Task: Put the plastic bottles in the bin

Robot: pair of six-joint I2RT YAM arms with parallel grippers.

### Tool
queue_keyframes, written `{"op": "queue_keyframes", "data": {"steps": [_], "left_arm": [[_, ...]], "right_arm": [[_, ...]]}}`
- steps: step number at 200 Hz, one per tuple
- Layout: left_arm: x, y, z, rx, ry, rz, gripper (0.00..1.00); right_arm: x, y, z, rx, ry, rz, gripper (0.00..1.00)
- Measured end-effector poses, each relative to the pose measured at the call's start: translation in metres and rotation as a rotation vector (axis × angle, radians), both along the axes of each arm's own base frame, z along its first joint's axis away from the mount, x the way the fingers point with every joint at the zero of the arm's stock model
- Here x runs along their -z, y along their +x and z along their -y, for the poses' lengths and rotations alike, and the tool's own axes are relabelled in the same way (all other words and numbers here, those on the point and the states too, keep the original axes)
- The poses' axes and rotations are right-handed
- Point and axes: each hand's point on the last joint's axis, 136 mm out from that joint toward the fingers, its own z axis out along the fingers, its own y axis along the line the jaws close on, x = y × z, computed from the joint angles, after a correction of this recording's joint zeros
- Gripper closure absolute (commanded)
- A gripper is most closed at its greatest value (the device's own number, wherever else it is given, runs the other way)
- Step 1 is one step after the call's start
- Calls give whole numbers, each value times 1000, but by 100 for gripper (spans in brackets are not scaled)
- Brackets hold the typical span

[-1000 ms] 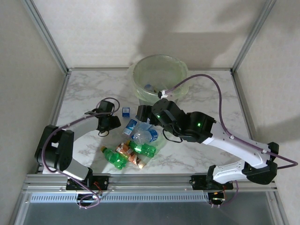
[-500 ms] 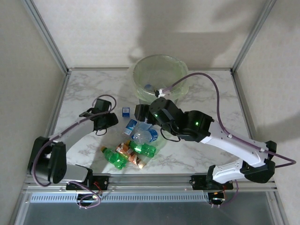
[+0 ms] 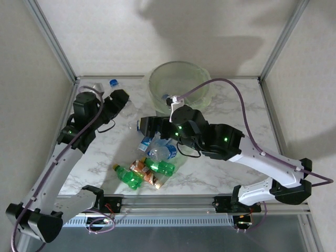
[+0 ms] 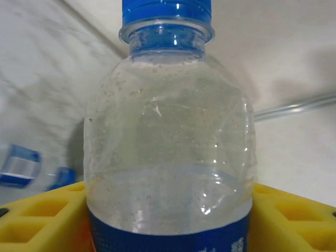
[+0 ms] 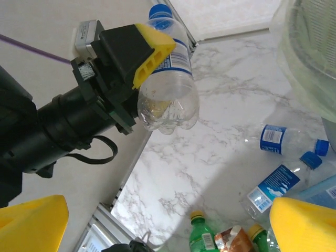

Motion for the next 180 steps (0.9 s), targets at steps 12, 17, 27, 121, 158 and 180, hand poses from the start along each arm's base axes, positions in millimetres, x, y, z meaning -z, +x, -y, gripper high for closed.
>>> {"op": "queue_keyframes", "data": {"steps": [12,17,27,121,158,180], "left_arm": [[-7,-2,6,22,-53,4,36],[-10,-3,10,34,-73,4,36],[-15,-6,18,61,-105,5,36],[-57,-32,67,257,-238,80,40],[-62,-33,68,262,-254,88,40],[-65,-33,68,267,-265,95,40]], "right_arm": [[-4,0,-1,-1,3,5,1],[-5,1,-2,-2,4,7,1],[-8,2,-4,-5,8,10,1],[-14,32,-13,4,38,-18,1],[-17,37,-13,-4,64,-31,1],[-20,33,-19,-39,87,-34,2]]}}
